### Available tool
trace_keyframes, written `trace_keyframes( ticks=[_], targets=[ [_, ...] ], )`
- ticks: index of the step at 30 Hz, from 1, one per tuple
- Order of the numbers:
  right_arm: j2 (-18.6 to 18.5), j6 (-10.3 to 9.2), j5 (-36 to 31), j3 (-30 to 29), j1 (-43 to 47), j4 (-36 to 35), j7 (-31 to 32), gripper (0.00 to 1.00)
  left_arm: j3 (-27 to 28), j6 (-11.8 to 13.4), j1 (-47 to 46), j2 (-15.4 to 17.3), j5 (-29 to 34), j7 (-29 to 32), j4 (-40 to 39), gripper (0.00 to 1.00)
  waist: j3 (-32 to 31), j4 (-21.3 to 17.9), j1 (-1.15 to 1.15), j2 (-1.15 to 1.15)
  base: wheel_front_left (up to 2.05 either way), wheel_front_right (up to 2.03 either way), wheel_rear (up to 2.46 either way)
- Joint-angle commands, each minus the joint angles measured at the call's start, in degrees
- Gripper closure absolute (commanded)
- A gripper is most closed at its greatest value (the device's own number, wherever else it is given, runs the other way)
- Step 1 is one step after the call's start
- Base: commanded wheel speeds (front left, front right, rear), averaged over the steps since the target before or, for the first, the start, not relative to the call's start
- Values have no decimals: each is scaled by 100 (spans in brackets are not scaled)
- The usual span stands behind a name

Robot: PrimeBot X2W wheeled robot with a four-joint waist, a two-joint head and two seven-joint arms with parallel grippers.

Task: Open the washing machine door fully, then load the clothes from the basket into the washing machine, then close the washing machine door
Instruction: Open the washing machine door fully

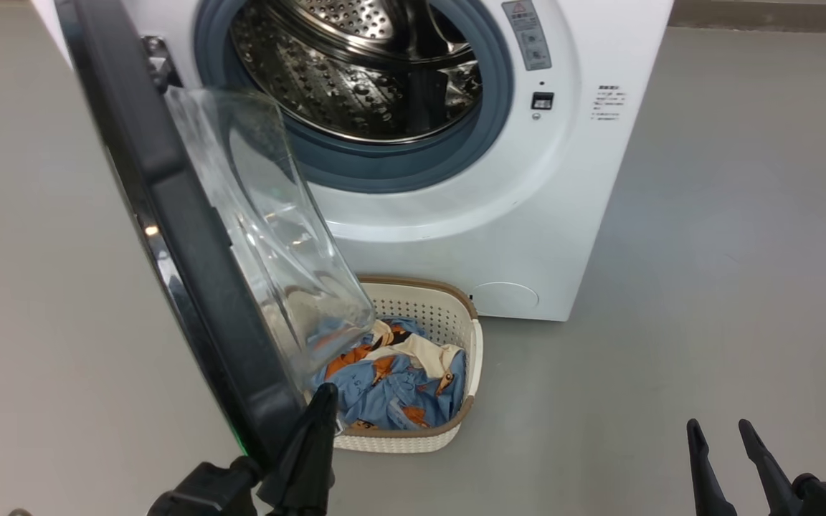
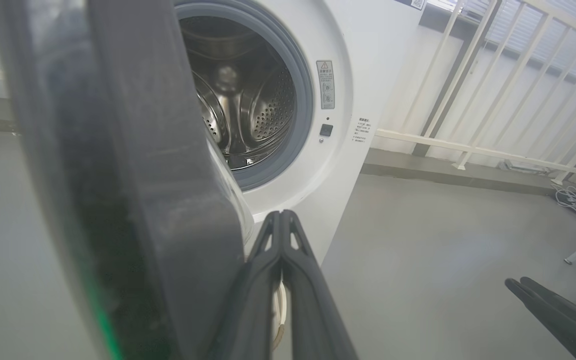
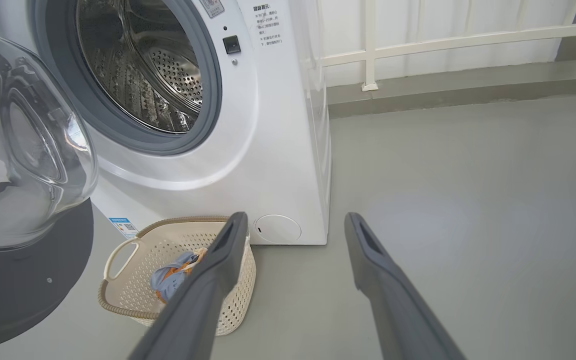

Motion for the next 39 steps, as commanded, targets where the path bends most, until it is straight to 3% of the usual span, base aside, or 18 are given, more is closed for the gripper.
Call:
trace_keyframes(
  ticks=[1,12,22,30,39],
  targets=[
    [-55,52,33,167,-159,-112,-68,0,307,102,-228,21,-37,-89,-103,100,-10,84,0,0,0,0,0],
    [-104,52,52,231,-116,-90,-68,0,667,296,-152,76,-142,-246,-2,100,-25,369,0,0,0,0,0],
    [-125,52,62,339,-150,-74,-68,0,1647,541,-77,334,-442,-524,268,100,39,580,0,0,0,0,0],
    [-175,52,82,400,-180,-56,-68,0,2294,633,-192,517,-670,-760,597,100,93,580,0,0,0,0,0],
    [-225,52,105,463,-208,-12,-68,0,2940,647,-679,765,-949,-1043,1482,100,101,461,0,0,0,0,0]
  ],
)
